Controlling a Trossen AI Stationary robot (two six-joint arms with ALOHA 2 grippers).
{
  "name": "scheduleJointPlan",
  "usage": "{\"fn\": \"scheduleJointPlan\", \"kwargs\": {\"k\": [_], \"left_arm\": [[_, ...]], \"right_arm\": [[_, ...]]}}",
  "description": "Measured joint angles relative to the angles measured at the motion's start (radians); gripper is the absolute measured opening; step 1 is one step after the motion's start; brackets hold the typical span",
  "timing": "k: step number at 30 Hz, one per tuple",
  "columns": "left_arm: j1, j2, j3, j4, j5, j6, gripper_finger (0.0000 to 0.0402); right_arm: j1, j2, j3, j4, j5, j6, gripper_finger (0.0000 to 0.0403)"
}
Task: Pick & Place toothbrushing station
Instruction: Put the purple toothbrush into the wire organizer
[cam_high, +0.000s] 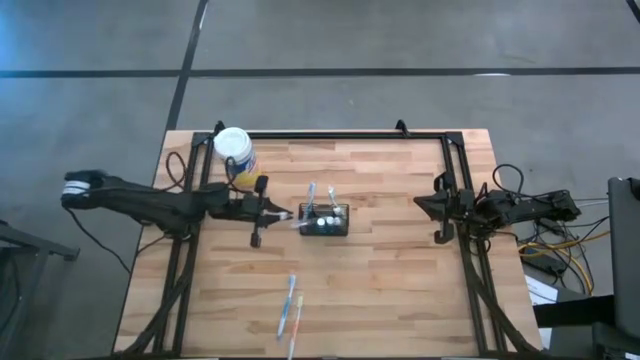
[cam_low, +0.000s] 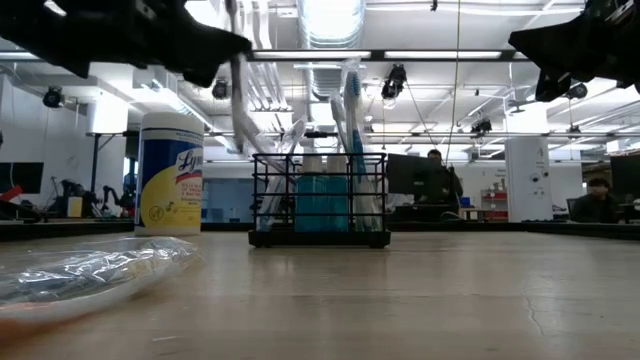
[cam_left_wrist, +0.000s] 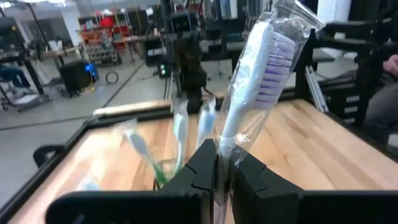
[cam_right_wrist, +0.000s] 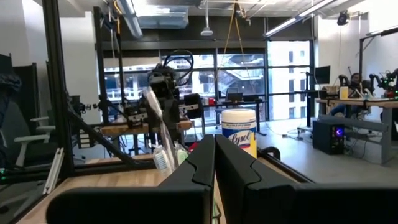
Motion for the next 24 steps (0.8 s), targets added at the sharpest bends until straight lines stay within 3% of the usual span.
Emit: {"fn": "scheduleJointPlan", "kwargs": {"k": [11,24], "left_arm": [[0.035,0.173,0.081,0.107,0.096,0.002,0.0021],[0.060,0.326,0.087,0.173,0.100,0.002,0.0021]], "right_arm": [[0.000,0.002,0.000,-0.002,0.000,-0.001,0.0008],[0.000,0.002,0.000,-0.003,0.000,0.000,0.0008]]}}
